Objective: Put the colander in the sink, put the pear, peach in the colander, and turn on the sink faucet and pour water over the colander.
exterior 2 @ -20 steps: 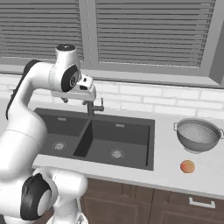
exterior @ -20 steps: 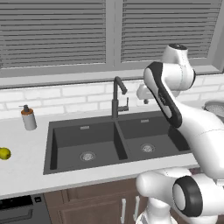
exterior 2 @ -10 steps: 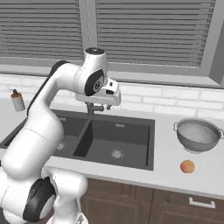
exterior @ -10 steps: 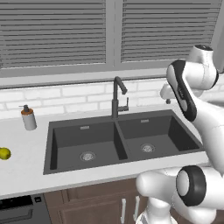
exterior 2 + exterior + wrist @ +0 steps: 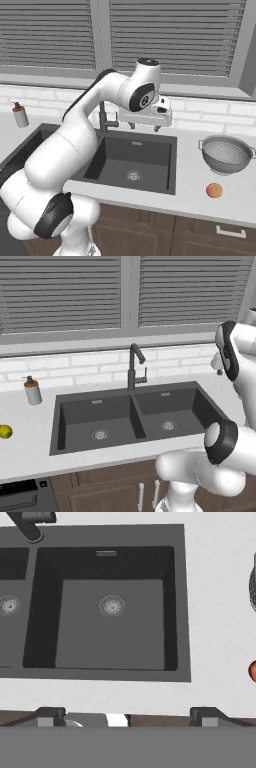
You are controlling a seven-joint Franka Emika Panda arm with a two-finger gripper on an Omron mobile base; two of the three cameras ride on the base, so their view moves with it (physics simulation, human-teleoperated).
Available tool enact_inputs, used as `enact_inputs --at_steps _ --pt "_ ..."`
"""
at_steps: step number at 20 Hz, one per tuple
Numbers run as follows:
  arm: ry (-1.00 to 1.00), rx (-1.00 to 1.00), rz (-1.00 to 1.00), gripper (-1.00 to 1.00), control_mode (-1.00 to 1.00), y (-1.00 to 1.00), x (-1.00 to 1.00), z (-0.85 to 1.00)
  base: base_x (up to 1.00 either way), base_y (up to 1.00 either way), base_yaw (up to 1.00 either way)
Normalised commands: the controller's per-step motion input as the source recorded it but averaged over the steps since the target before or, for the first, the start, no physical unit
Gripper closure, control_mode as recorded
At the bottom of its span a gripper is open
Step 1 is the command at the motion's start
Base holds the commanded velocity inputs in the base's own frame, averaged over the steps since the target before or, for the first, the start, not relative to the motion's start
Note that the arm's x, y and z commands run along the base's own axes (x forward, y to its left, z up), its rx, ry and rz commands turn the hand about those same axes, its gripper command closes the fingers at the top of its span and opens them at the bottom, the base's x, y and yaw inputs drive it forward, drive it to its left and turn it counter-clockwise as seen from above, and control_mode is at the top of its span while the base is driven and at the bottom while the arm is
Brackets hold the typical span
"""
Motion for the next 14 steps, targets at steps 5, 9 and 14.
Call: enact_inputs --at_steps 5,9,14 --pt "0.07 -0.09 0.01 -1.0 -1.0 -0.98 0.0 -0.29 0.0 0.0 0.0" --pt "0.06 -0.1 0.02 -1.0 -1.0 -0.86 0.0 -0.42 0.0 0.0 0.0" --pt "0.04 -0.08 0.12 -1.0 -1.0 -0.44 0.0 -0.56 0.0 0.0 0.0"
